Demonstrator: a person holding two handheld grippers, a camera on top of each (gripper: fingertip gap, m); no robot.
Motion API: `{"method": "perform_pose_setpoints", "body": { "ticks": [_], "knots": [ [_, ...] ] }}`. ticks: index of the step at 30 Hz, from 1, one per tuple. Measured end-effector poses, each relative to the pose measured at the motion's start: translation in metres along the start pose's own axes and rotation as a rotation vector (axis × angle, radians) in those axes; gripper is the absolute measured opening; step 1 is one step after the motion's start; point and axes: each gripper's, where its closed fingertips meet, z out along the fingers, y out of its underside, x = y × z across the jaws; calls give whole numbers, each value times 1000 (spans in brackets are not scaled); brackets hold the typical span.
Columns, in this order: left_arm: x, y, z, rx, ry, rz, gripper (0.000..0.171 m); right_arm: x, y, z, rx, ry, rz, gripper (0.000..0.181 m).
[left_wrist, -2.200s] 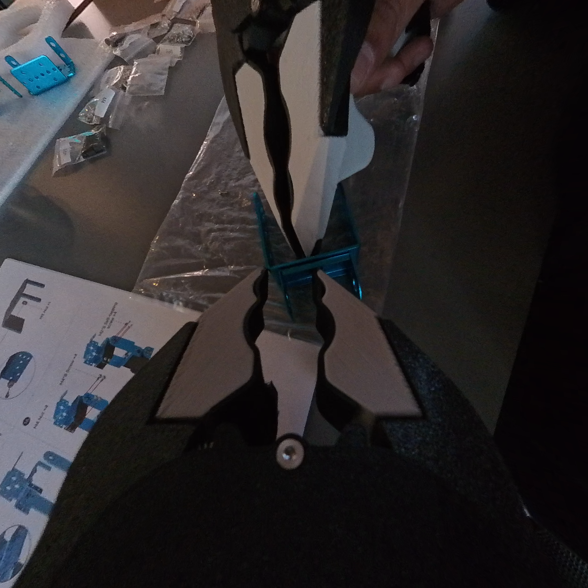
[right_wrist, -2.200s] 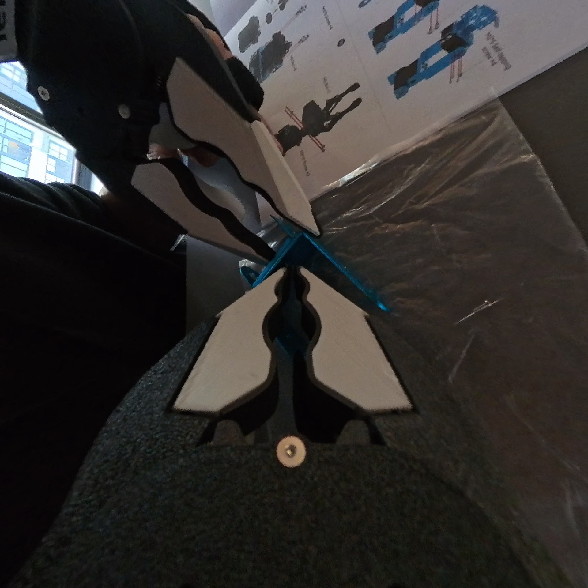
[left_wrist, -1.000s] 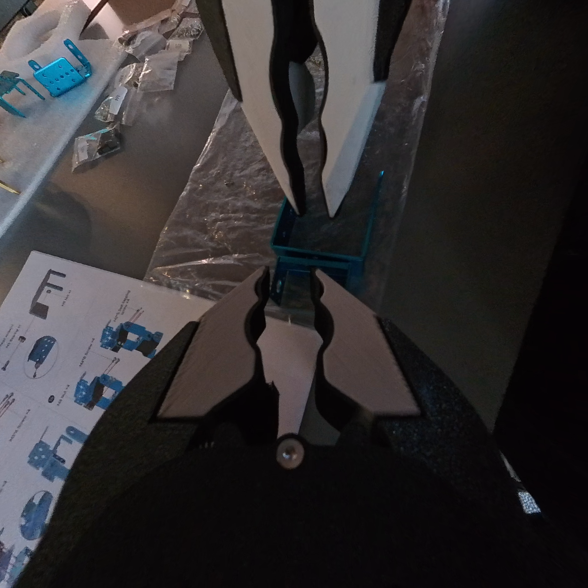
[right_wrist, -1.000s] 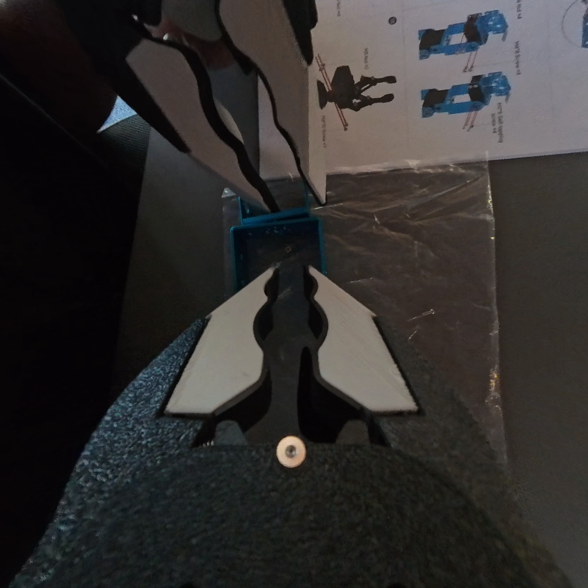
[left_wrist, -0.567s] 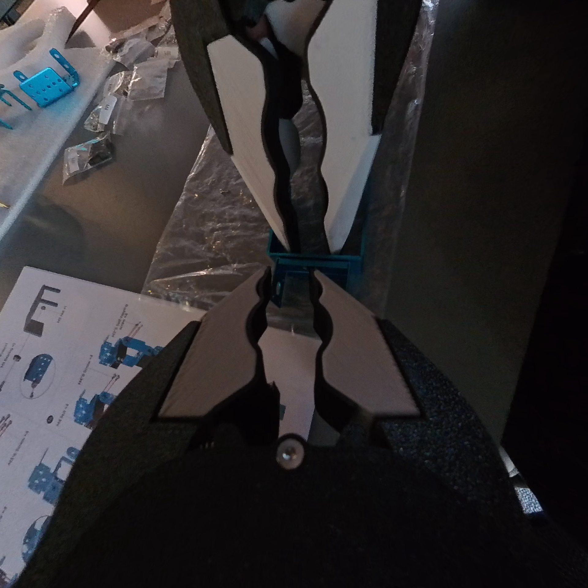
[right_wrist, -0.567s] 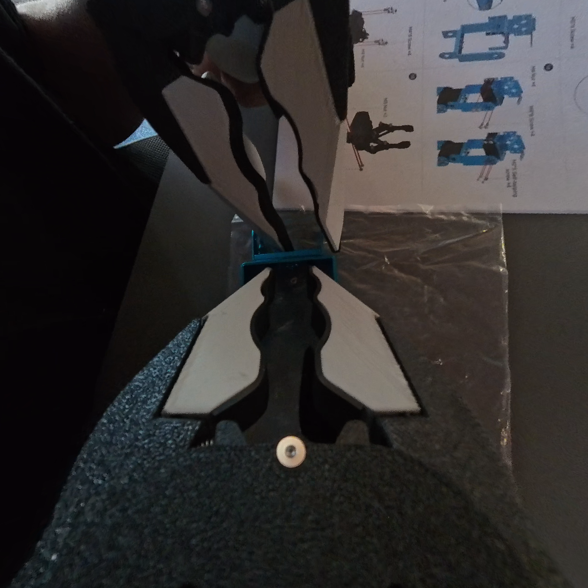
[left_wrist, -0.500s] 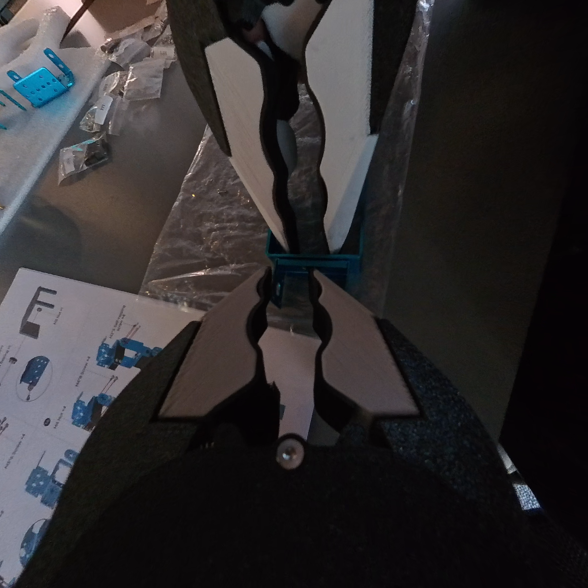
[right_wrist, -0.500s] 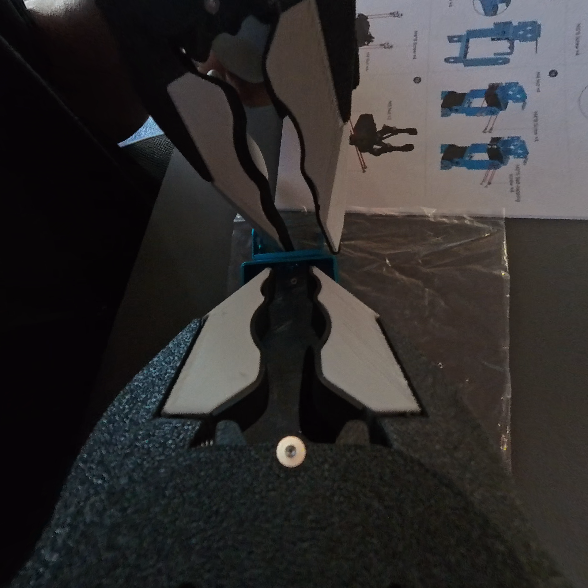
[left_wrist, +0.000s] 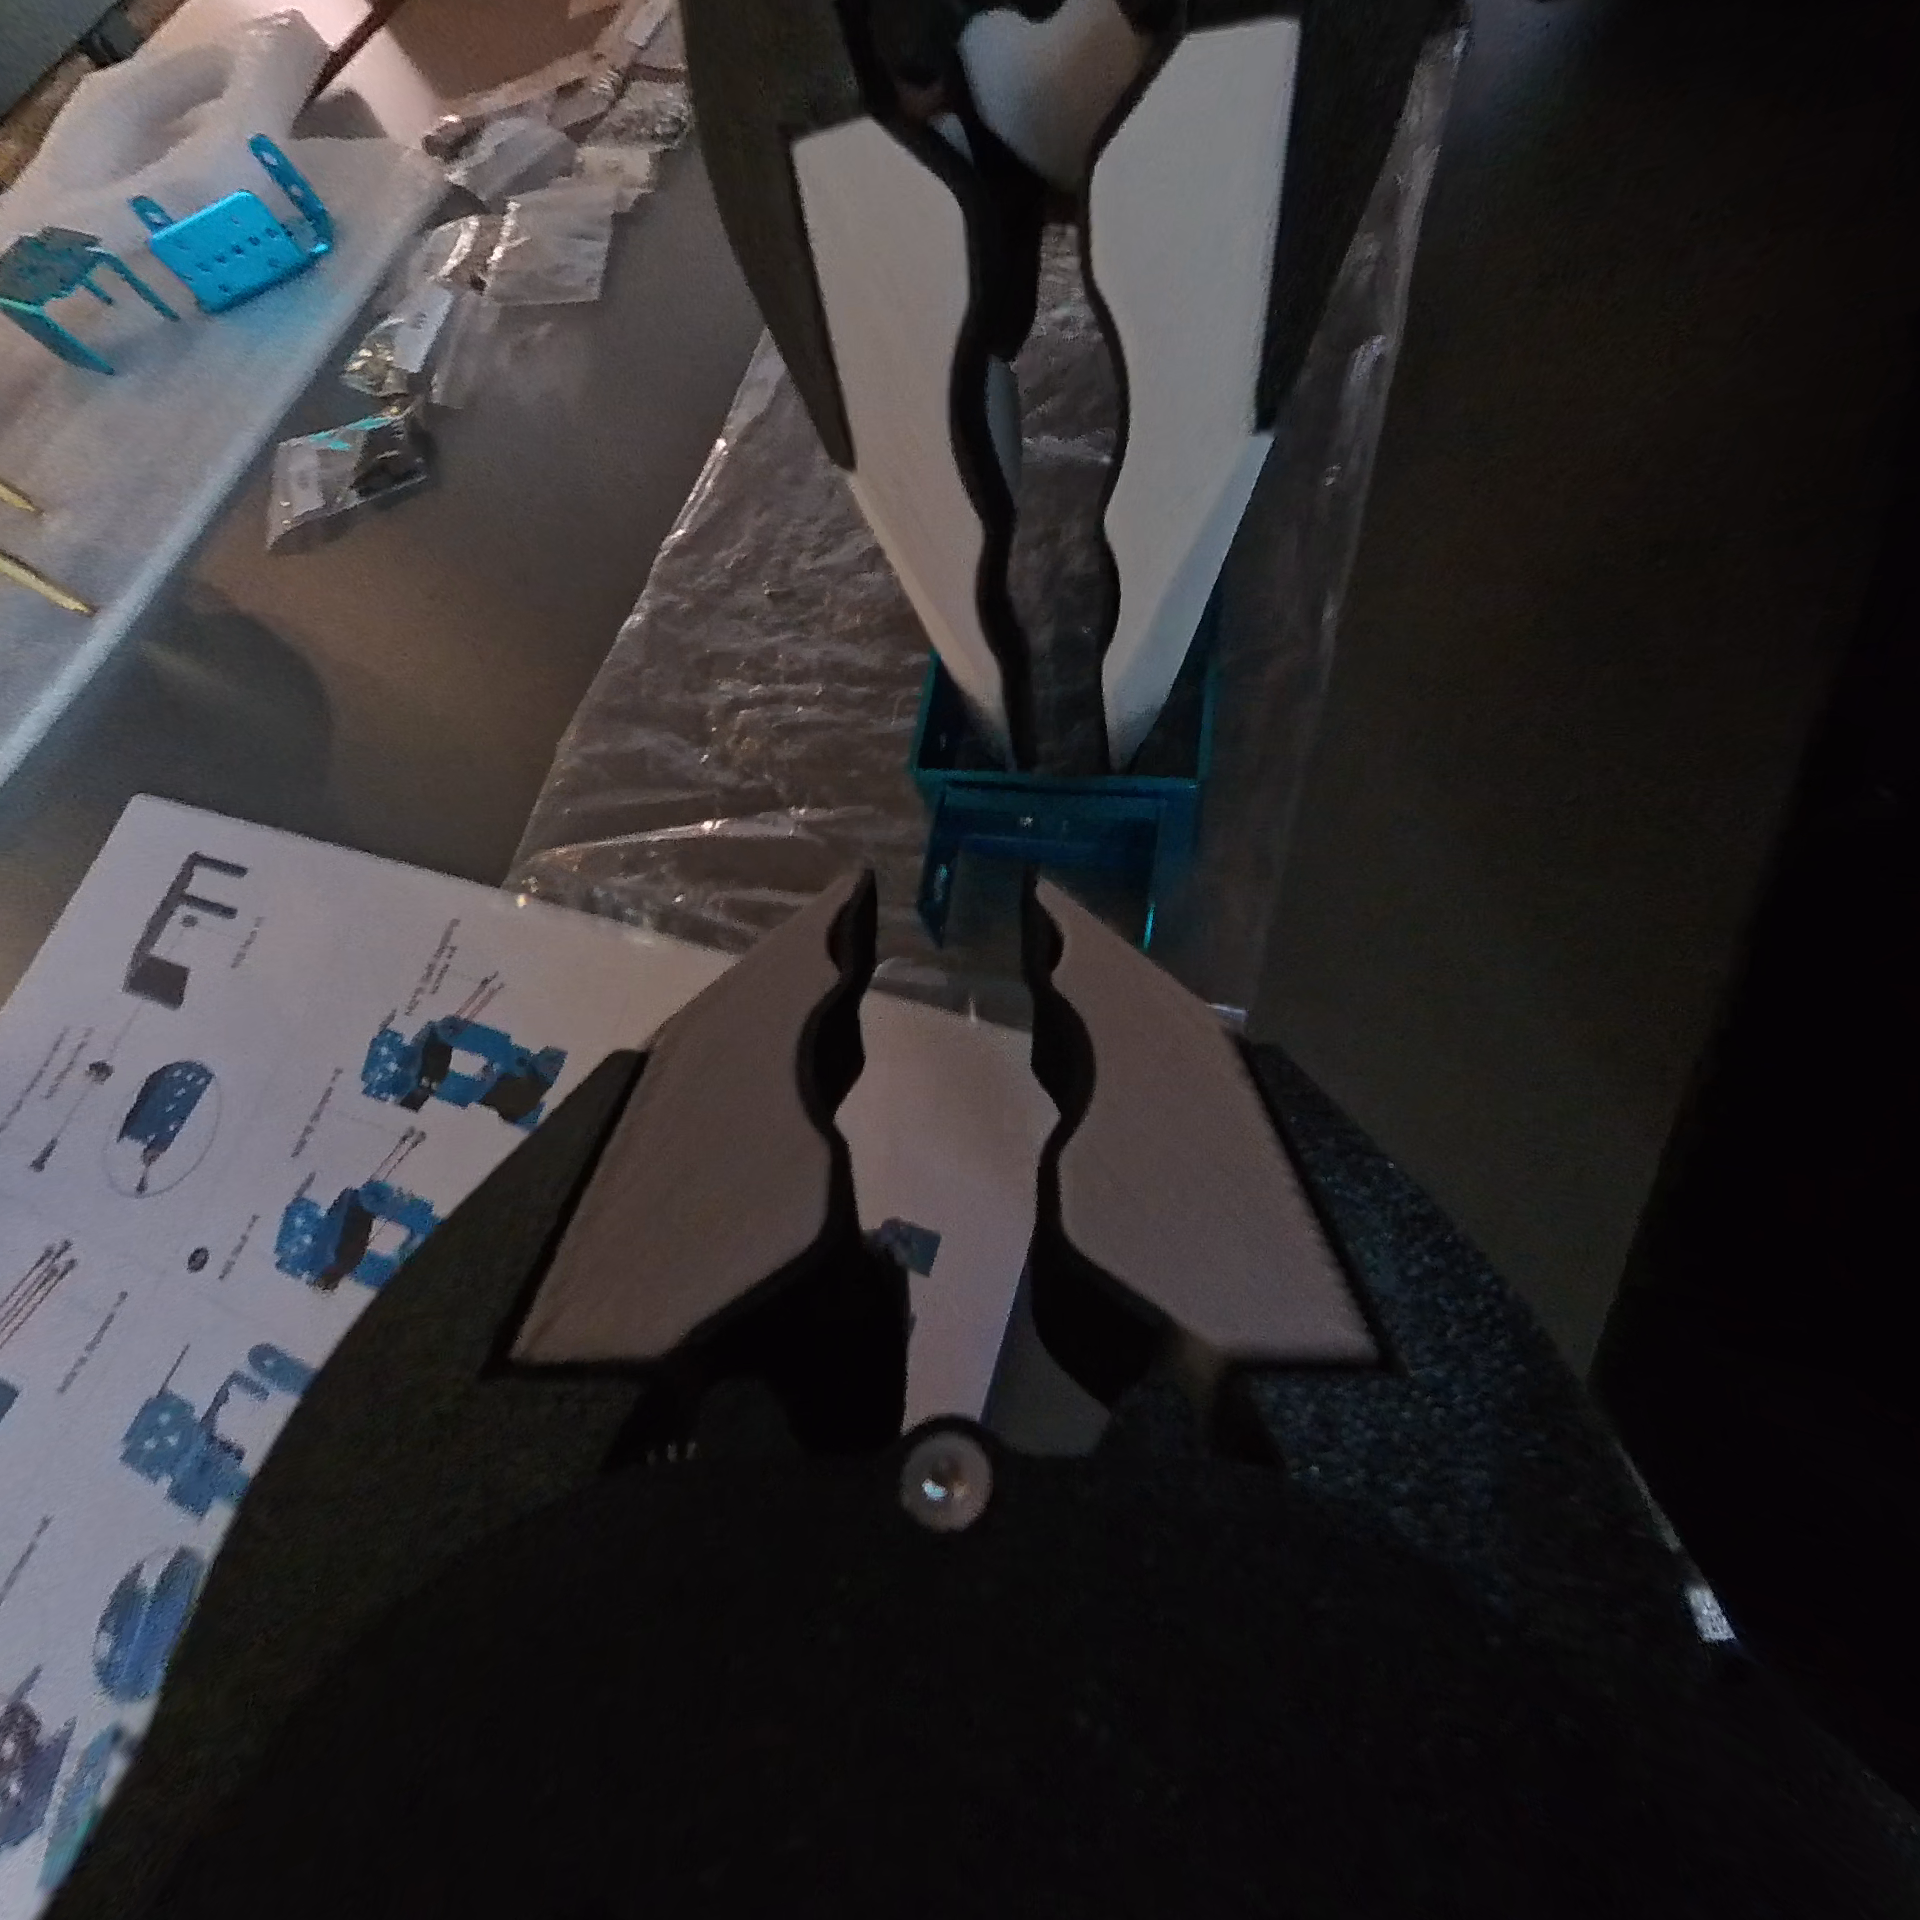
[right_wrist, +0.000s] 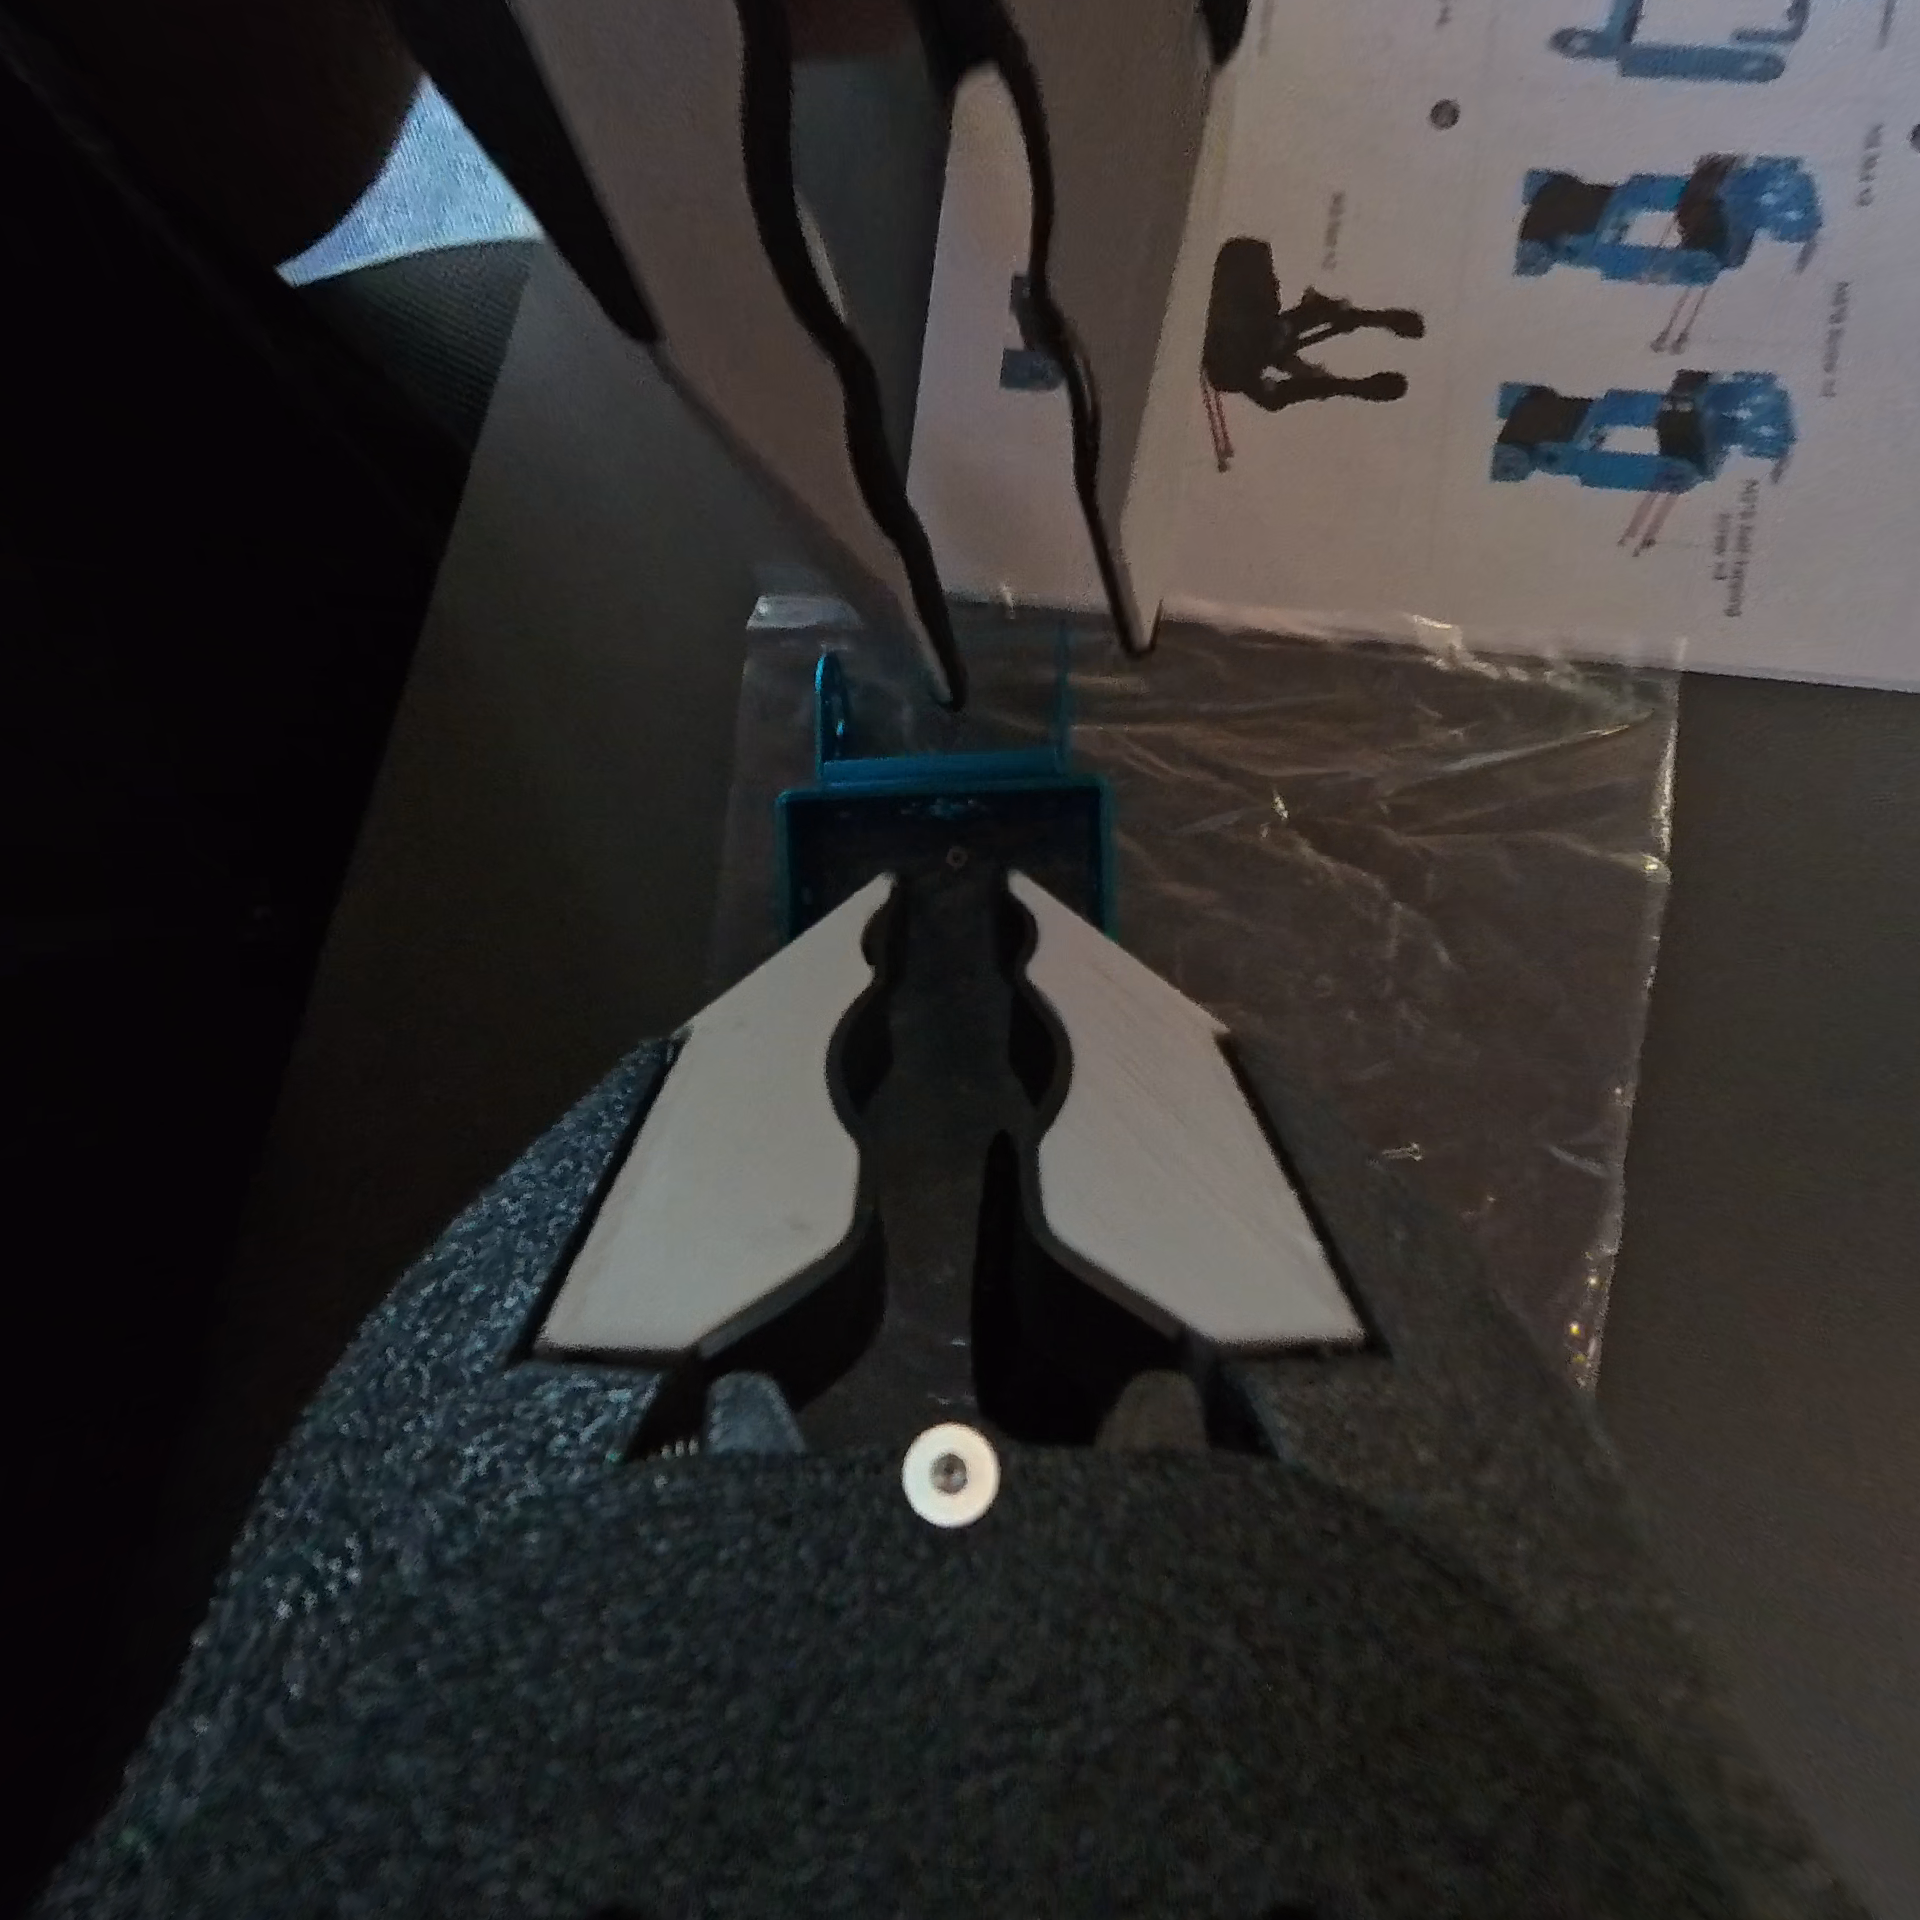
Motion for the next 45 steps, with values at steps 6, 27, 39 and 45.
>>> {"method": "perform_pose_setpoints", "body": {
  "ticks": [6,27,39,45],
  "knots": [
    [-3,-3,-27,72,-67,-66,27,1,-6,4,-42,15,-35,13],
    [18,-6,-55,142,-137,-167,27,7,11,-14,-77,74,-41,0],
    [32,-3,-14,-16,-88,-138,28,12,5,-61,138,24,-58,74],
    [42,-4,-6,-50,-20,-129,36,2,24,-37,76,-11,-107,86]
  ]
}}
